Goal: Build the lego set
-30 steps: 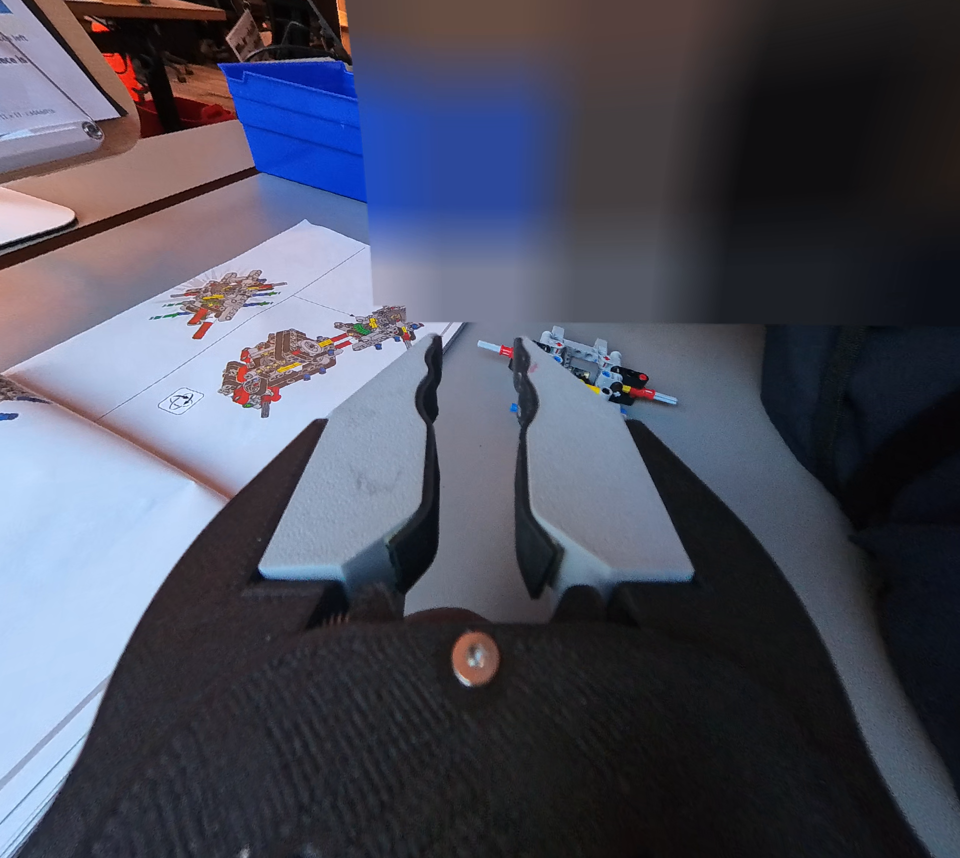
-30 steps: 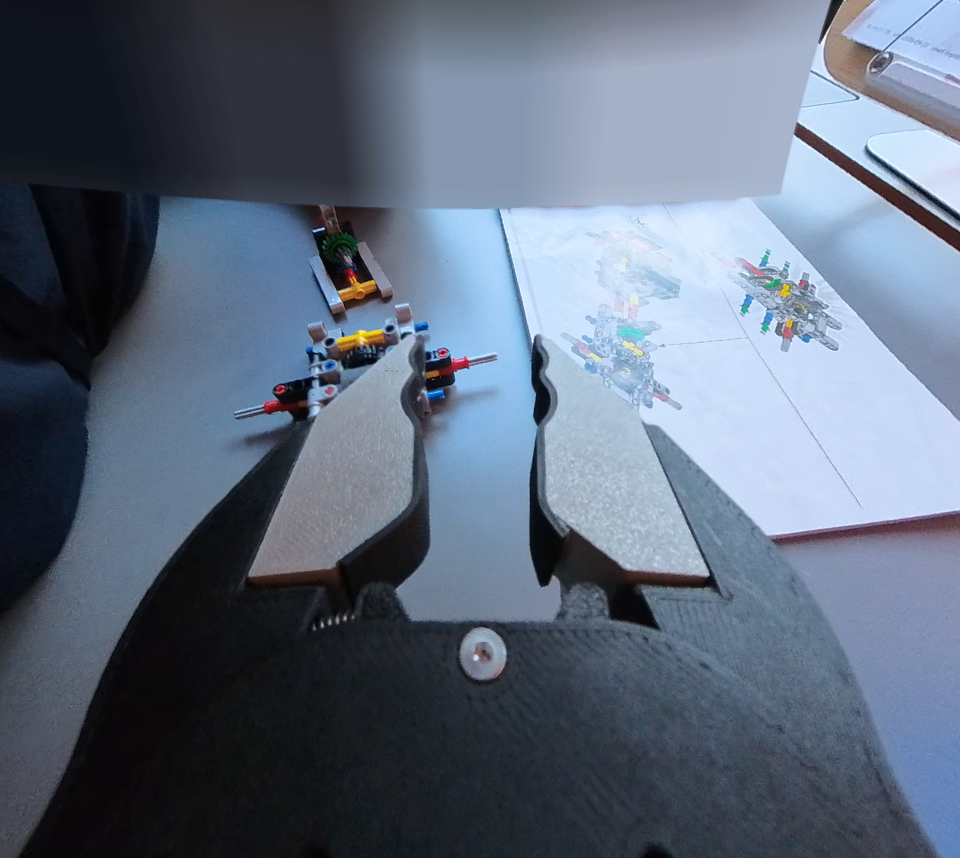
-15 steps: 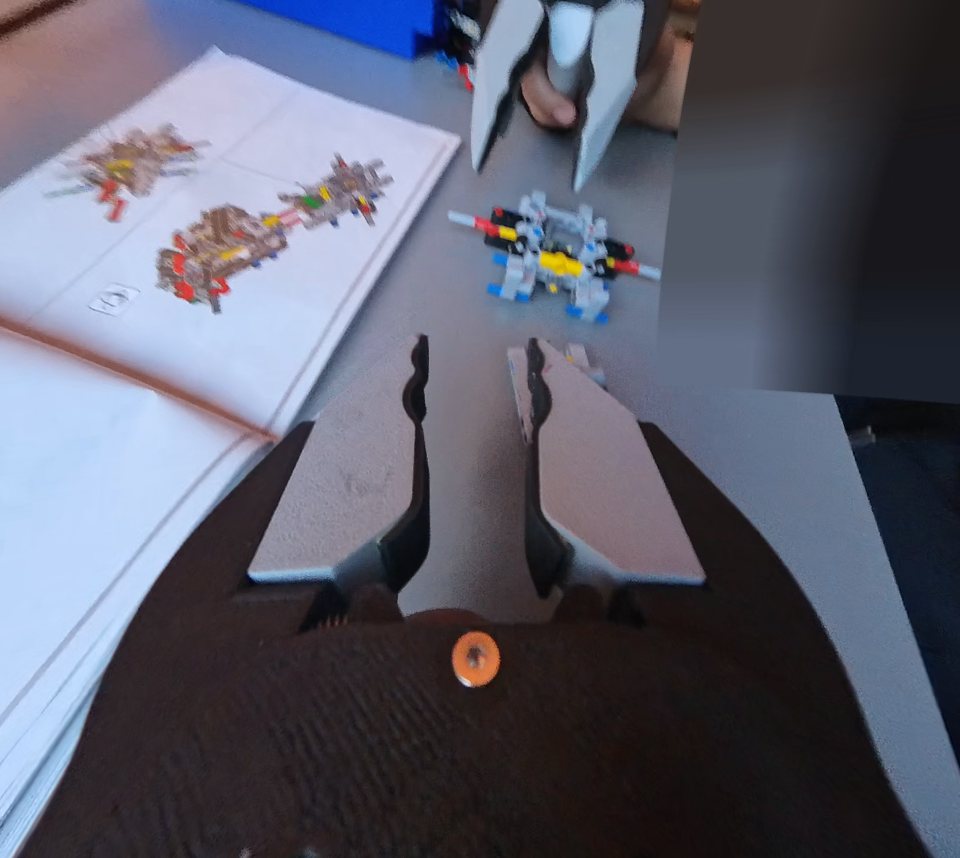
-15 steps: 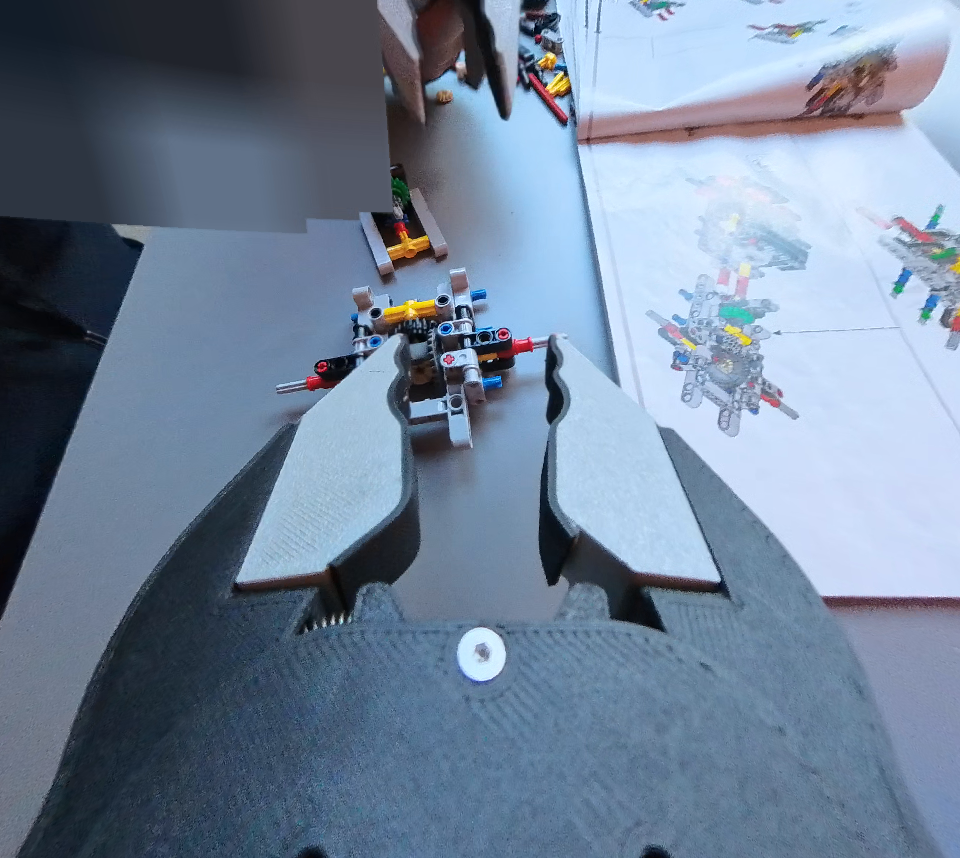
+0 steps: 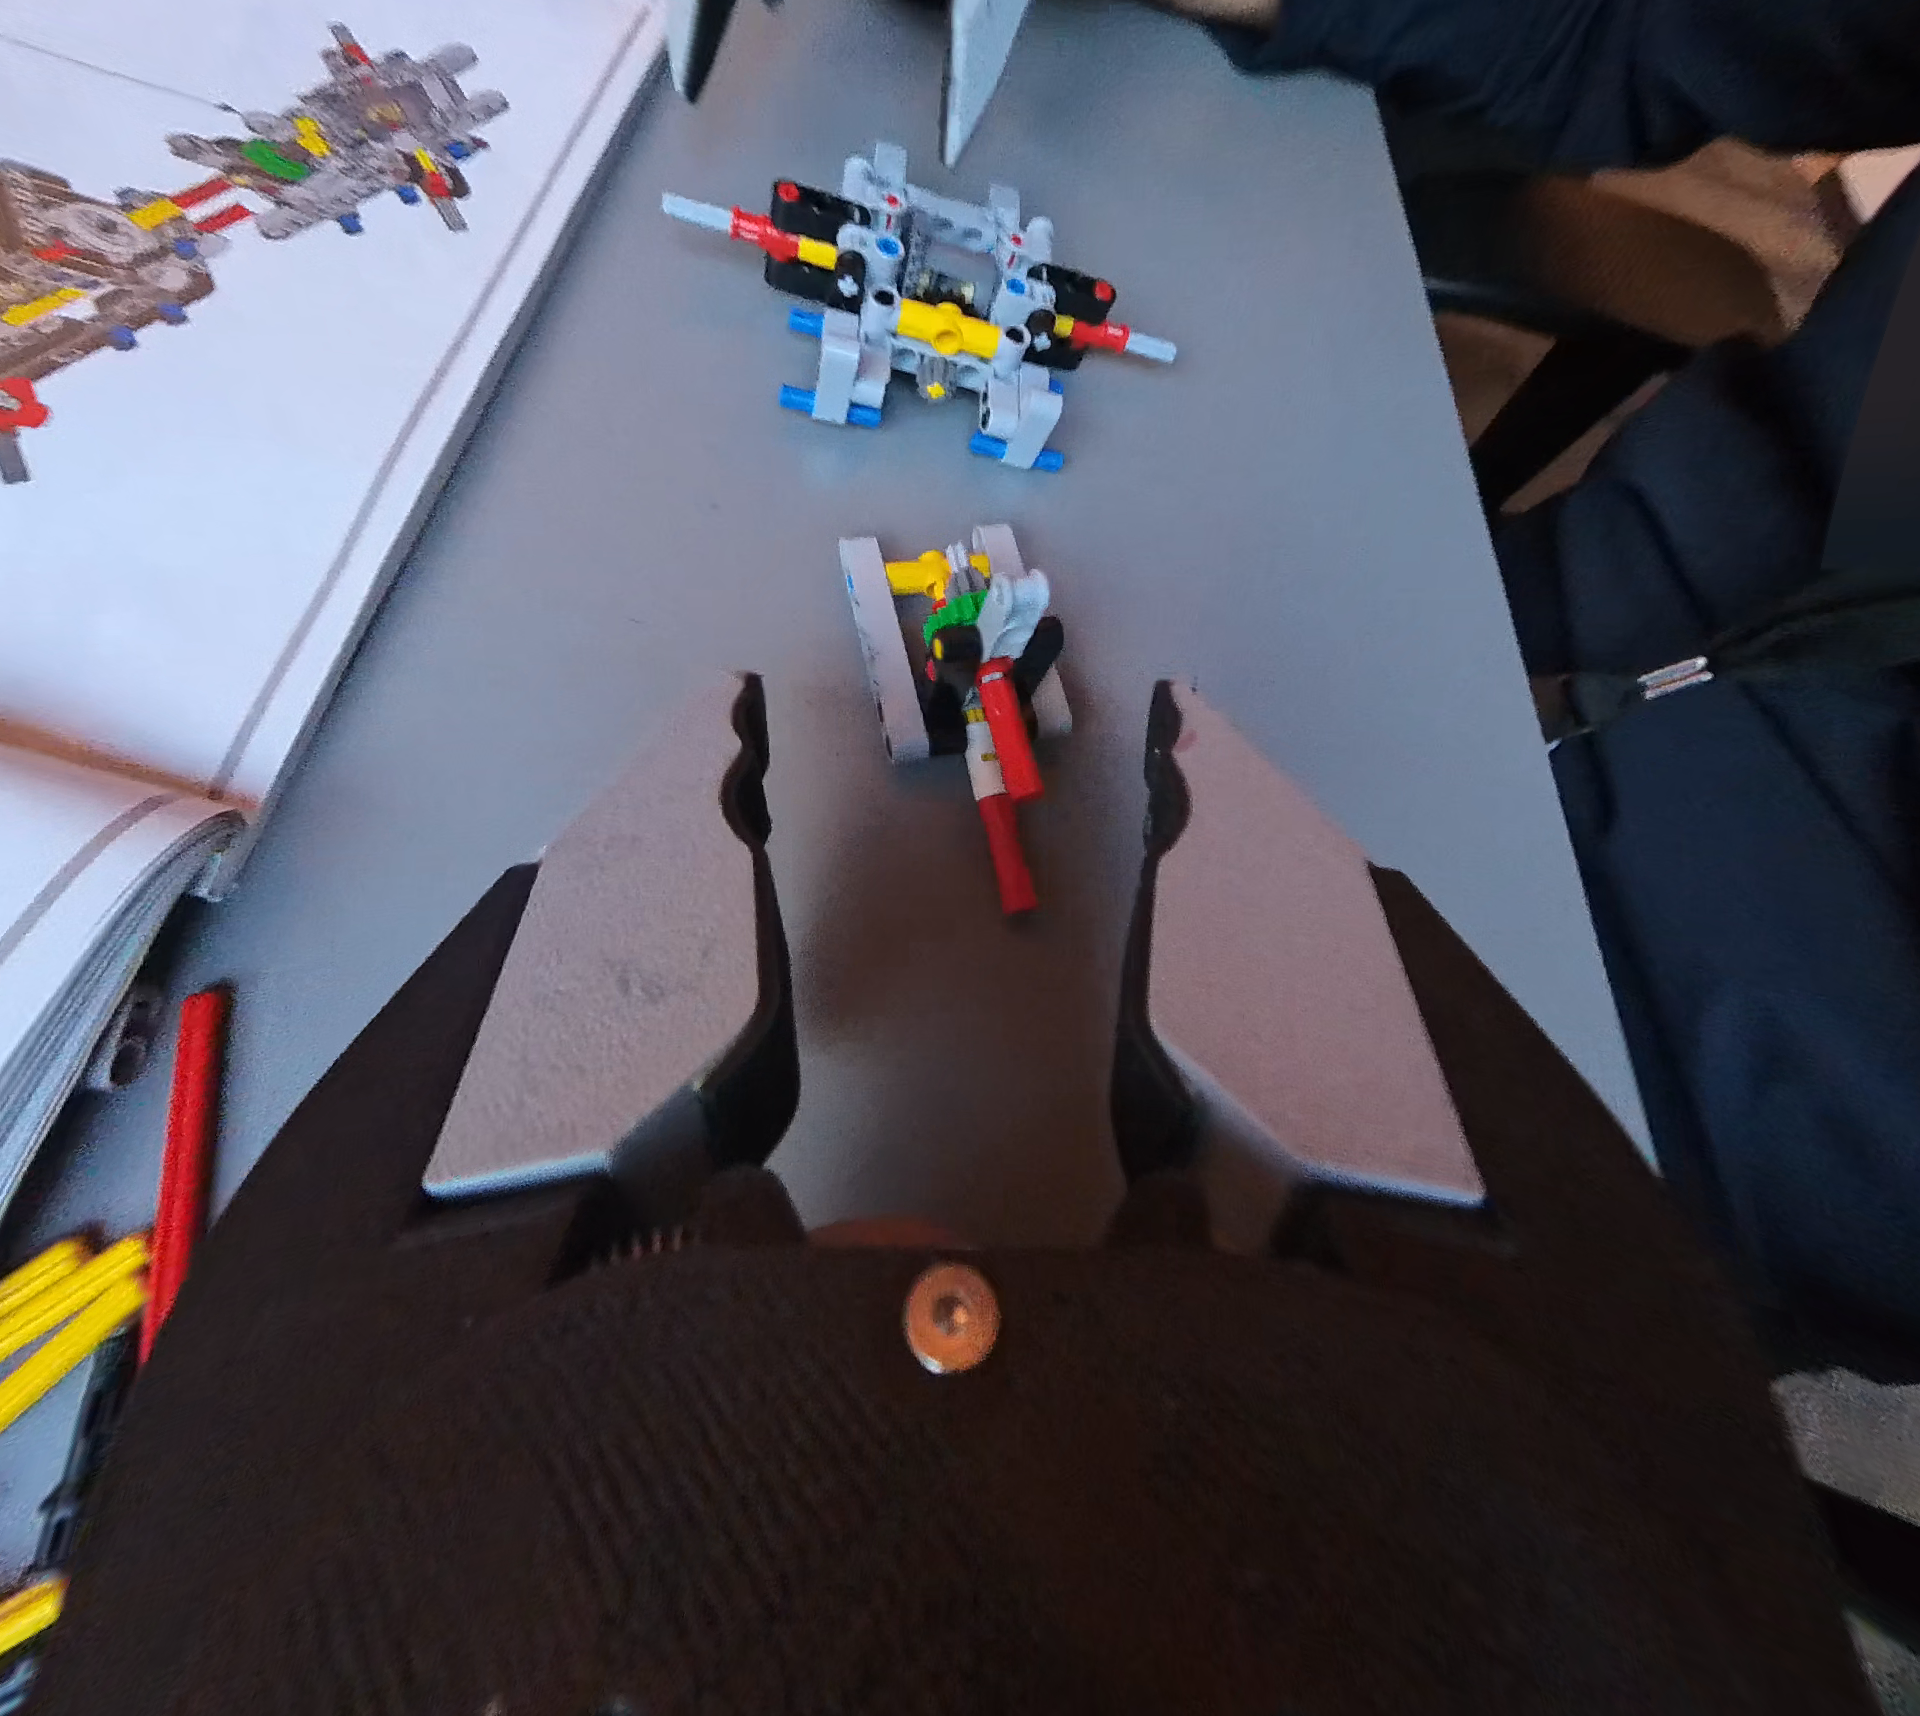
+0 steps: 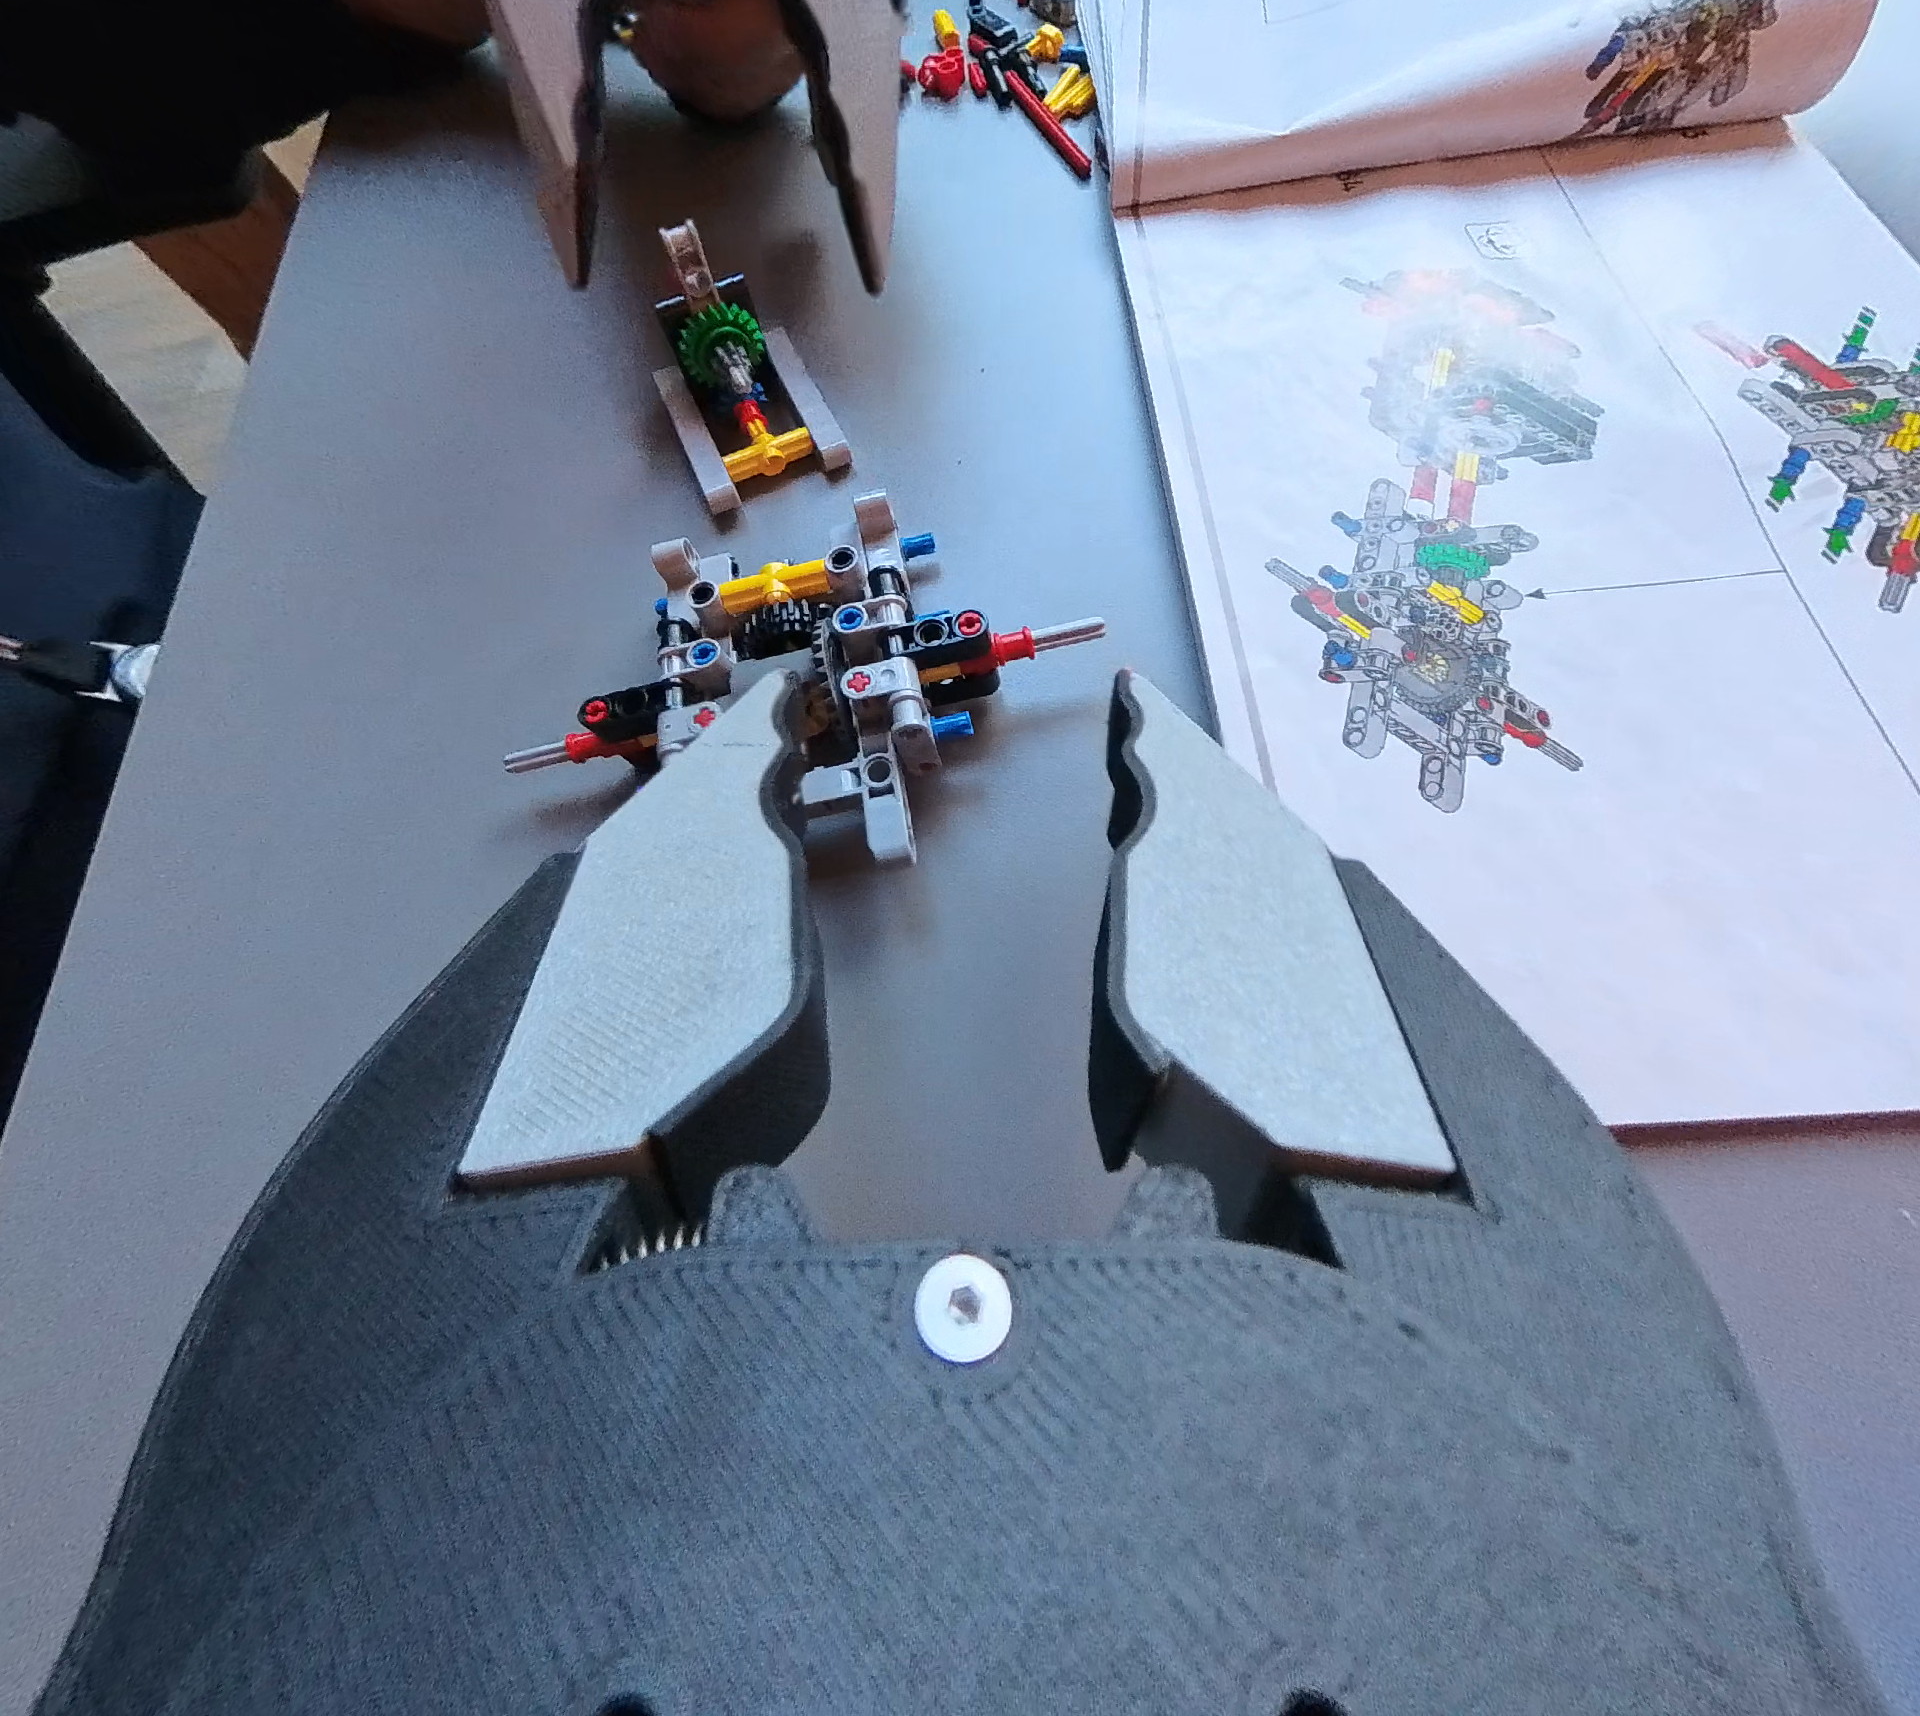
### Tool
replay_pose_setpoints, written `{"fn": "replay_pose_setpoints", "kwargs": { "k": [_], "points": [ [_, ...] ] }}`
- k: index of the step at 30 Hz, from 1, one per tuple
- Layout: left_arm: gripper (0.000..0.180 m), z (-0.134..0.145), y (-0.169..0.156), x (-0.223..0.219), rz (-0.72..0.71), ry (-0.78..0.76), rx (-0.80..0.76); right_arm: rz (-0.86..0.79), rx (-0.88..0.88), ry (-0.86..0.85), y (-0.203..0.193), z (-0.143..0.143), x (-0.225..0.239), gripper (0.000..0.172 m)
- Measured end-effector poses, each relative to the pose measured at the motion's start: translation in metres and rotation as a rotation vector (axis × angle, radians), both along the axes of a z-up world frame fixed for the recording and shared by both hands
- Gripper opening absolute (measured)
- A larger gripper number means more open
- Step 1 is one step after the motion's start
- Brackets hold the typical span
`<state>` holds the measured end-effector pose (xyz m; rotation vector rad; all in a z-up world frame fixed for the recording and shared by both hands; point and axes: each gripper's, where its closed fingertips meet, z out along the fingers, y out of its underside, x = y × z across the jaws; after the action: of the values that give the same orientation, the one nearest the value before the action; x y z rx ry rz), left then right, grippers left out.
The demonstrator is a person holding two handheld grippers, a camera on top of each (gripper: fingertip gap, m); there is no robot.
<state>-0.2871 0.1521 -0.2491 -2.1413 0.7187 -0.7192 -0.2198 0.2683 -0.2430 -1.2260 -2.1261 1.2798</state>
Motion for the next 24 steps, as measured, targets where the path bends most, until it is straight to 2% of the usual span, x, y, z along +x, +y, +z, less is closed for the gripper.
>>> {"fn": "replay_pose_setpoints", "kwargs": {
  "k": [10,18,24],
  "points": [
    [0.064,-0.015,-0.003,0.001,-0.022,0.069,-0.062,0.004,0.012,-0.01,0.006,-0.003,-0.003,0.053],
    [0.062,-0.018,-0.002,0.002,-0.023,0.135,-0.02,0.038,0.016,-0.029,0.001,-0.006,-0.001,0.055],
    [0.064,-0.023,-0.001,0.003,-0.031,0.24,0.043,0.052,0.045,-0.041,-0.004,-0.01,0.001,0.055]
  ]
}}
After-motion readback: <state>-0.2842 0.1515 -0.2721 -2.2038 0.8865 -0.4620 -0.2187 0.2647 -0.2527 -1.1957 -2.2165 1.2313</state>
